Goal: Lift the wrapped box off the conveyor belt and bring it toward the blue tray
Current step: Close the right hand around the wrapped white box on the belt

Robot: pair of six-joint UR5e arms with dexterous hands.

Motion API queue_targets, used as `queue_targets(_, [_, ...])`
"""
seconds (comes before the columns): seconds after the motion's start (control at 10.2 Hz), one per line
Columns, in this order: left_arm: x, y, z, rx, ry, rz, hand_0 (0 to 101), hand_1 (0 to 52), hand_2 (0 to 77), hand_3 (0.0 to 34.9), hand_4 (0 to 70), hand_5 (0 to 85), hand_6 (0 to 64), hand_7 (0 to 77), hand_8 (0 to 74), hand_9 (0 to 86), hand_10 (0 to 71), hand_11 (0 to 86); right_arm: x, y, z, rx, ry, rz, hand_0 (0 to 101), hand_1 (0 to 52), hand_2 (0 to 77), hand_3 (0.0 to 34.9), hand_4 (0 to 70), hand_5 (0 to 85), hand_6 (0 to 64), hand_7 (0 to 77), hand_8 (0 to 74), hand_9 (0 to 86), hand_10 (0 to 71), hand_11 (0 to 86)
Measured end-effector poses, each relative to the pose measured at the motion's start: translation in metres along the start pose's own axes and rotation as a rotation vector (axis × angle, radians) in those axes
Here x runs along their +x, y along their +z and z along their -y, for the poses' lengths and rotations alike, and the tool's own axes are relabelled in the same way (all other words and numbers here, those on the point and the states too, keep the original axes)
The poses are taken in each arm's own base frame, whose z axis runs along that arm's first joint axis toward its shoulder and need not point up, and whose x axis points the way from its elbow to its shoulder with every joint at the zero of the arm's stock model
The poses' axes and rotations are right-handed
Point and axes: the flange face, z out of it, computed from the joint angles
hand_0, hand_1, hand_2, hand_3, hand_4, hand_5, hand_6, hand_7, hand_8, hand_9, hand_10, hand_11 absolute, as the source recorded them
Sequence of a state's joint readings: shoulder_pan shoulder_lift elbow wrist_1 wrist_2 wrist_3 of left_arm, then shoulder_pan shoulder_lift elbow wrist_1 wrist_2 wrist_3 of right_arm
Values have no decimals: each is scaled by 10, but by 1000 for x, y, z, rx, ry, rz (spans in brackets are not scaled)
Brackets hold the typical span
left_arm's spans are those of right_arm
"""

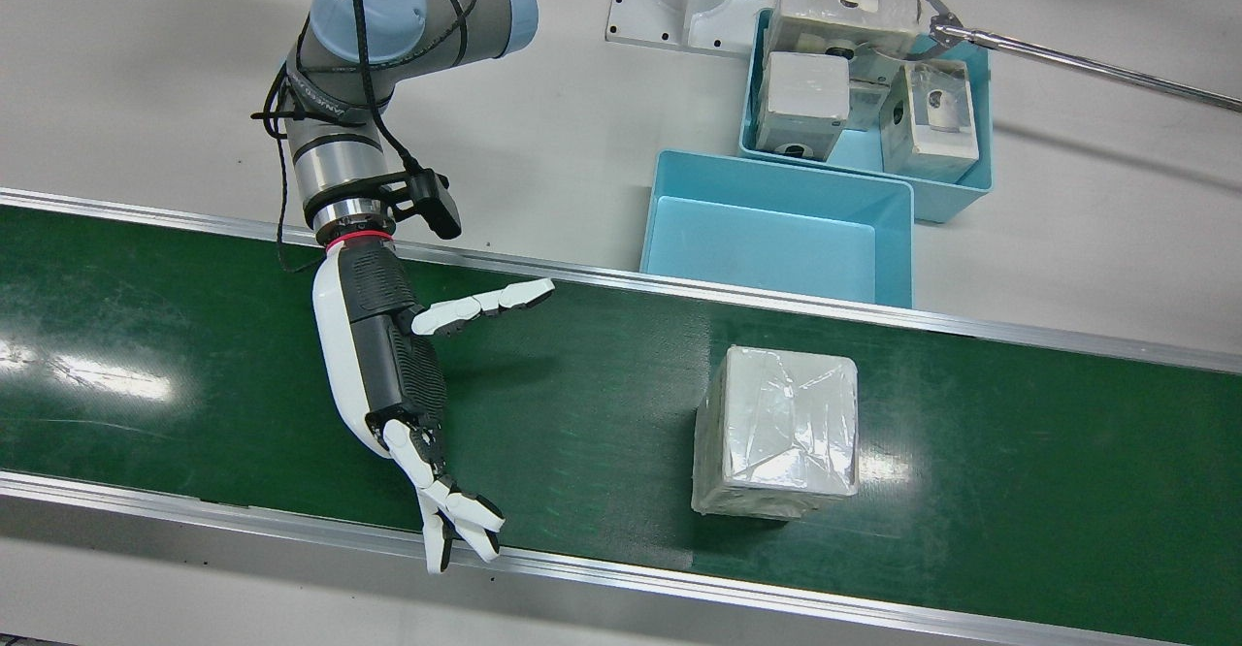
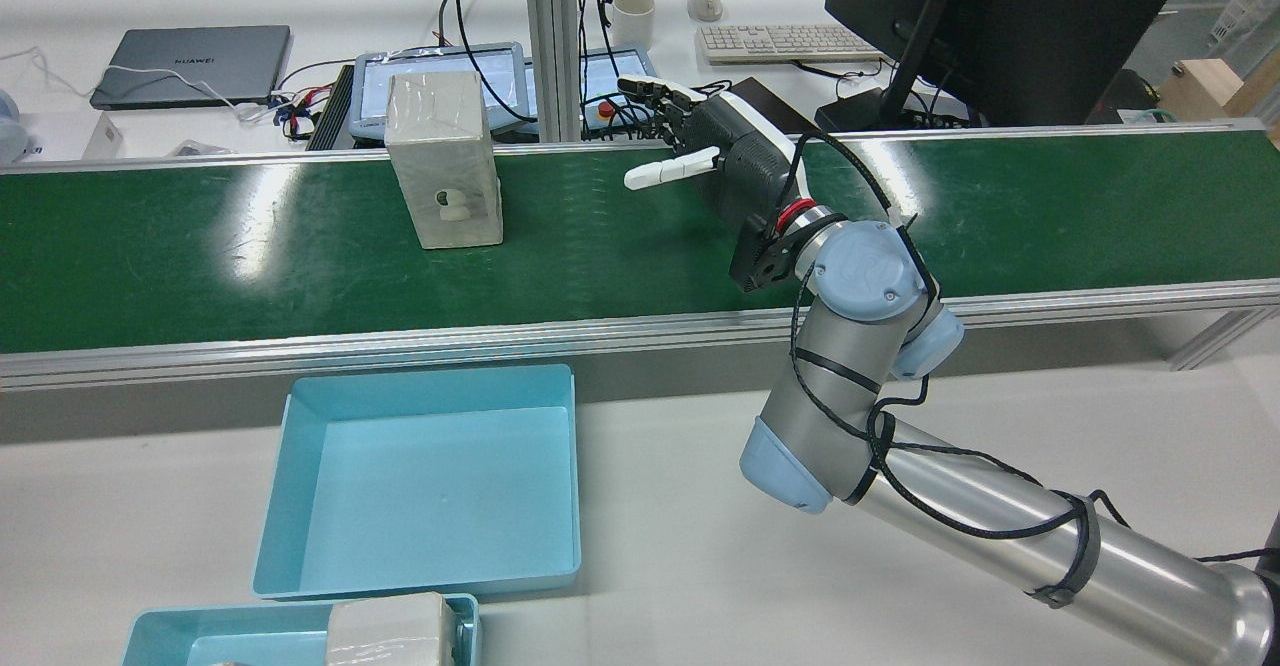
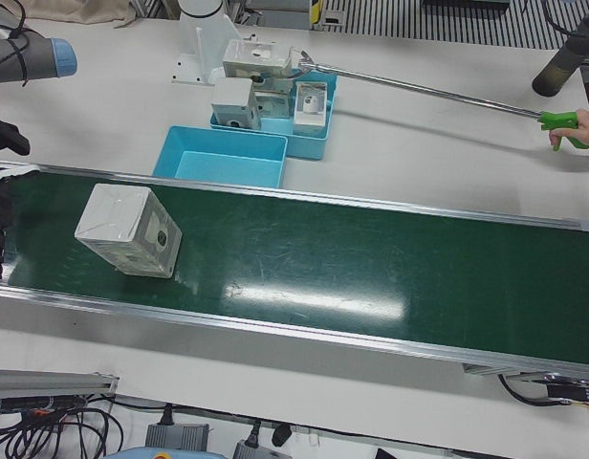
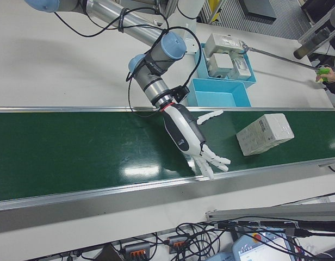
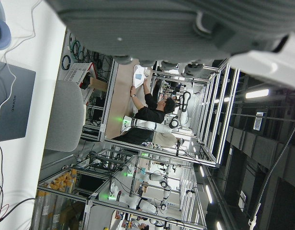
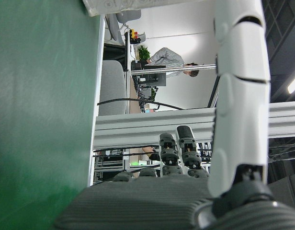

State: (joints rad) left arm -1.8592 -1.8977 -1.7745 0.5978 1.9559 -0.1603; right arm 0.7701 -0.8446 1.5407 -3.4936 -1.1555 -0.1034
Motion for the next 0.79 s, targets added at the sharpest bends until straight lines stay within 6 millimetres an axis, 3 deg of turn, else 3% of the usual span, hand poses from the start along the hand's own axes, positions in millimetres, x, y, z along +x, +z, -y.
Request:
queue_targets(0.2, [0,0,0,0,0,0,0,0,11,0,0,11,5,5,5,5,5,5,1,2,-5,-8,-1,-1,483,136,44,0,104,175,38,49,0,11,0,5])
queue_targets(0.3, [0,0,0,0,0,0,0,0,11,0,0,11,5,5,5,0,5,5,2,2,-5,-8,-3,-3,479,104,22,0,98,175,38,49,0,11,0,5])
queue_targets(0.39, [0,0,0,0,0,0,0,0,5,0,0,11,5,5,5,5,5,5,5,2,-4,-6,-5,-7,479,104,22,0,98,175,38,49,0,11,0,5])
queue_targets(0.79, [0,0,0,0,0,0,0,0,5,0,0,11,5,5,5,5,5,5,14,8,-9,-9,-13,-22,480,147,49,0,93,158,38,33,0,11,0,5])
